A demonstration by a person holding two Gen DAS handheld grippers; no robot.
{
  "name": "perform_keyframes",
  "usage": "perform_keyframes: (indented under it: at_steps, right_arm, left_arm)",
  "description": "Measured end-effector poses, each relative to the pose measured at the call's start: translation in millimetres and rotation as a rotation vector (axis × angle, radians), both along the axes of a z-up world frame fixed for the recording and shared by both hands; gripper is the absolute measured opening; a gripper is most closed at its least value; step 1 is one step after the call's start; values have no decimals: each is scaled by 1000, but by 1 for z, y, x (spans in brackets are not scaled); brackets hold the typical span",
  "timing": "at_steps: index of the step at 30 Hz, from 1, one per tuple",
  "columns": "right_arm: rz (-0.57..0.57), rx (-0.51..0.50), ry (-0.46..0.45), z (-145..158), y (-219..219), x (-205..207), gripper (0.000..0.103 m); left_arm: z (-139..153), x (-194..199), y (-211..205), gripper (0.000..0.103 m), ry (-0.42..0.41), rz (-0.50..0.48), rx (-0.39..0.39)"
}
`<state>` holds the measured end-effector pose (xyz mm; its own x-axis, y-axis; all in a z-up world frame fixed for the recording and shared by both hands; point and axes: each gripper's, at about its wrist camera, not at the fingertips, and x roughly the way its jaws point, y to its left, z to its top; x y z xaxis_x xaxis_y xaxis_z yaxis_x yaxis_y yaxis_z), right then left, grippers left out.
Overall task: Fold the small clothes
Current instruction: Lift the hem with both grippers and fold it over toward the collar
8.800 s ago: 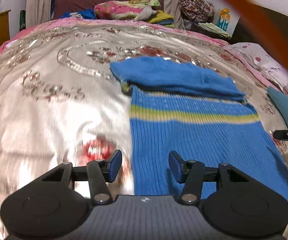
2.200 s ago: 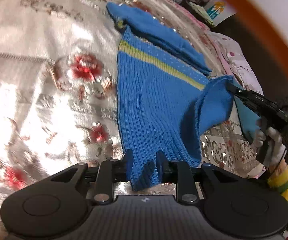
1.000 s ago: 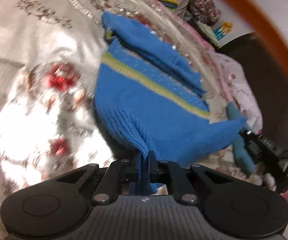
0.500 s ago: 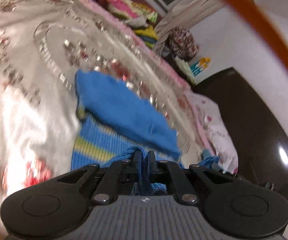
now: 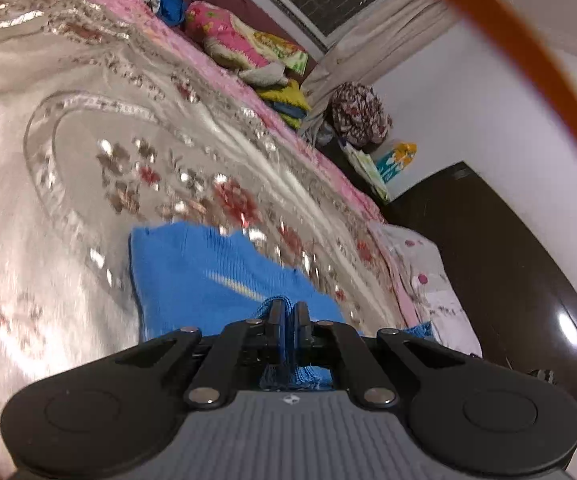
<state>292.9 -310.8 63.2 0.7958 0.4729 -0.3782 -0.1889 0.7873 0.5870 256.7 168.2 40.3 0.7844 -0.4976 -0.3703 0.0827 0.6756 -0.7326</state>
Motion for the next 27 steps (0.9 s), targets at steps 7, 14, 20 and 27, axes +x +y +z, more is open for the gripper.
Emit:
perform_keyframes:
  at_steps: [7,14,20,27]
  right_arm:
    - [-38,9,-1,-4,4,29,5]
    - [-68,-21,72,-30,5,48,5]
    - [-49,-53,103,-41,8,44,5]
    - [-20,-70,124,-46,15,41,6]
  left_arm:
    - [-9,21,25,6,-1,93,-25]
    - [-16,6,7,8,19,25,194]
    - [-27,16,-11,22,59,-18,311]
    - [-27,32,-39,35,34,-46,479]
